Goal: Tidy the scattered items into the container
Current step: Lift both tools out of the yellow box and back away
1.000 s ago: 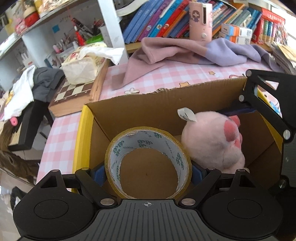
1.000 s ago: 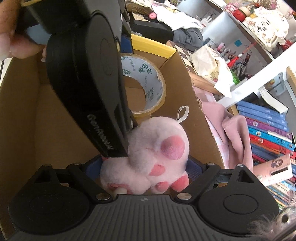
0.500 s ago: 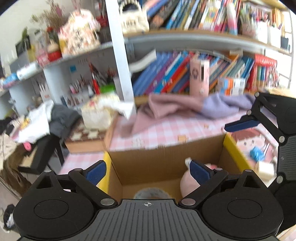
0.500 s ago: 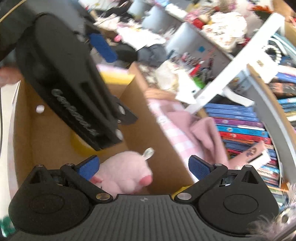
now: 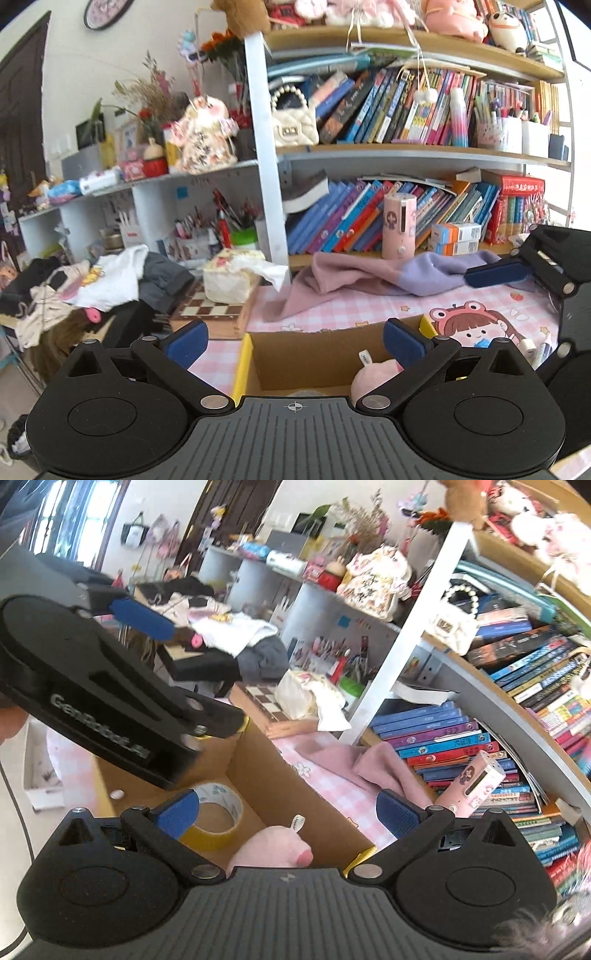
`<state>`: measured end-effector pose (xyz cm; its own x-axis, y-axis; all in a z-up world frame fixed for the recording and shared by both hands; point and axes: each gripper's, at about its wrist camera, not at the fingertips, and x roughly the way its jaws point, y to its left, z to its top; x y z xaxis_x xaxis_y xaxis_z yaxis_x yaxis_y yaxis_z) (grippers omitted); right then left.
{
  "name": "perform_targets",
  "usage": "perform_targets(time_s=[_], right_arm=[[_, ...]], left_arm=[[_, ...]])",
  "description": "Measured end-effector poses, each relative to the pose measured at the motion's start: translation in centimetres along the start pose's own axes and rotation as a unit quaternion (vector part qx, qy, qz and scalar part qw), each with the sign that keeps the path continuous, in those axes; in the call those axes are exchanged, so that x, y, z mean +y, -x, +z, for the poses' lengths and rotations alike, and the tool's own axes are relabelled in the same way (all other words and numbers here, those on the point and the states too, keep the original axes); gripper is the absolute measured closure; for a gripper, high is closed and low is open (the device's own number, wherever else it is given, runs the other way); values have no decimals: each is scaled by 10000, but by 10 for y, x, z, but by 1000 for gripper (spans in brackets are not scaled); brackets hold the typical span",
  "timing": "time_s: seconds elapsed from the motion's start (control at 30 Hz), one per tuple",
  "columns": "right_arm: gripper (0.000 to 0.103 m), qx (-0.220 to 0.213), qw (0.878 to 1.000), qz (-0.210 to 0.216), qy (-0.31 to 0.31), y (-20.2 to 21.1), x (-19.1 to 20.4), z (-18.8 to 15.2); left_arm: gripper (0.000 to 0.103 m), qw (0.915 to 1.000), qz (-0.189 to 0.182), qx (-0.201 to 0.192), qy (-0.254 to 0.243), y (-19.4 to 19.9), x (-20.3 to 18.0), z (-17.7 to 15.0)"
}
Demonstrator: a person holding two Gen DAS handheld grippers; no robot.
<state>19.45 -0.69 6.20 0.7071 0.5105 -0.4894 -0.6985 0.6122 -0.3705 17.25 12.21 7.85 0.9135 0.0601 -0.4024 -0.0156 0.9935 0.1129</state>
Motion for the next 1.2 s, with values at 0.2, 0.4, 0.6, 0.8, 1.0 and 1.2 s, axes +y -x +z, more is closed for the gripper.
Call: perform_targets(time_s=[0.2,0.4,0.6,0.8,1.0,1.2], right_arm=[[0,-80,9994,-198,-264,37,16,-3],[0,-196,9985,-477,-156,67,49,-10],[0,-318,9949,-793,-530,100,69,-26],[0,-411,9921,-1040,-566,130,83,-47],[0,-254,9905,-1072,-828,146,91,-62],[0,-67,9797,-1355,-1478,167,91,-84]], left_arm=[[1,9999,104,-7,44,43,6,-12],[1,9997,117,37,204,81,6,-29],[1,9995,178,-48,273,114,-1,-45],[1,10000,71,48,3,134,-16,-60],[1,9998,15,174,-11,147,-28,-74],[1,9996,-92,240,146,157,-40,-87]])
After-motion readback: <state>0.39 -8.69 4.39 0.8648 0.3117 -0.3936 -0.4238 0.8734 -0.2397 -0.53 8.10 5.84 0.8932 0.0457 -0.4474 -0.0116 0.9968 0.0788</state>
